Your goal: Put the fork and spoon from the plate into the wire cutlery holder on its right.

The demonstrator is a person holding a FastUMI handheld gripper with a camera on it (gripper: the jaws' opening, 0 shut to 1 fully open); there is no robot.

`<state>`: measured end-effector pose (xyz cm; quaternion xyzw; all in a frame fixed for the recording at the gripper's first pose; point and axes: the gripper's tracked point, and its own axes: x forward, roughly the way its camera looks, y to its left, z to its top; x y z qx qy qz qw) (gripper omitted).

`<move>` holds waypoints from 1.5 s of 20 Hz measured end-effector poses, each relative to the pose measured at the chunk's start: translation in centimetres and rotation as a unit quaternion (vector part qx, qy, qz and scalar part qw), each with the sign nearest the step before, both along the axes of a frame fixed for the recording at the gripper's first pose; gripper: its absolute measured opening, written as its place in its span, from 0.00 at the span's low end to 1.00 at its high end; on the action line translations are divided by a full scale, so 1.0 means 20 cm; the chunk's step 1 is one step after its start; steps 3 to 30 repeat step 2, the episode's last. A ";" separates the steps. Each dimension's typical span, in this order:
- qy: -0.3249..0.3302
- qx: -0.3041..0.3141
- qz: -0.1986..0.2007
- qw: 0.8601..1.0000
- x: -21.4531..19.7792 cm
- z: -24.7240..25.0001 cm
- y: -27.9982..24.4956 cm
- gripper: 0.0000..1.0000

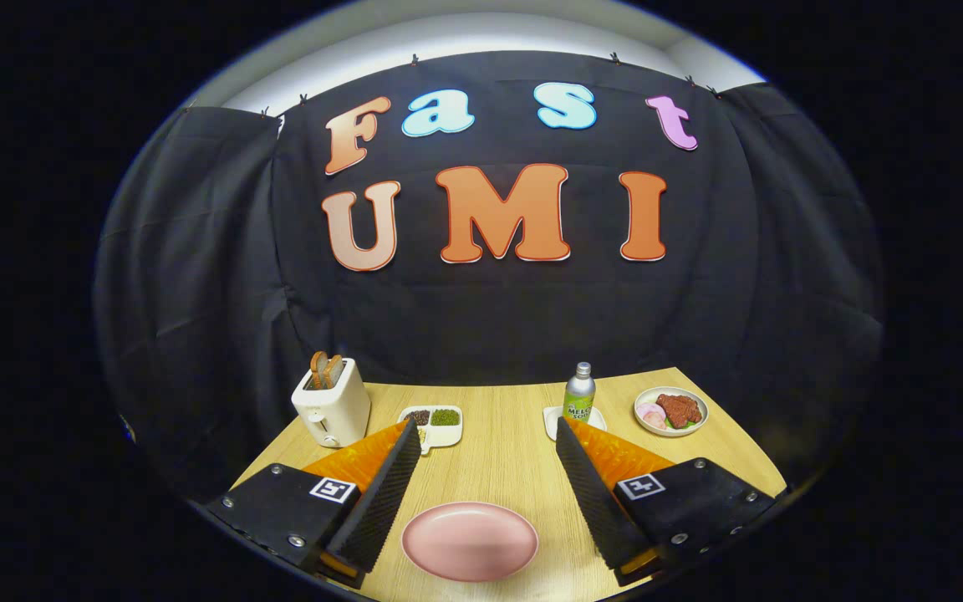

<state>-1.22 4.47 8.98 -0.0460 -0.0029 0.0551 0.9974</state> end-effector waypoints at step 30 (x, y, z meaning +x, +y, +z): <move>0.002 0.001 -0.002 1.000 -0.01 0.00 -0.01 0.98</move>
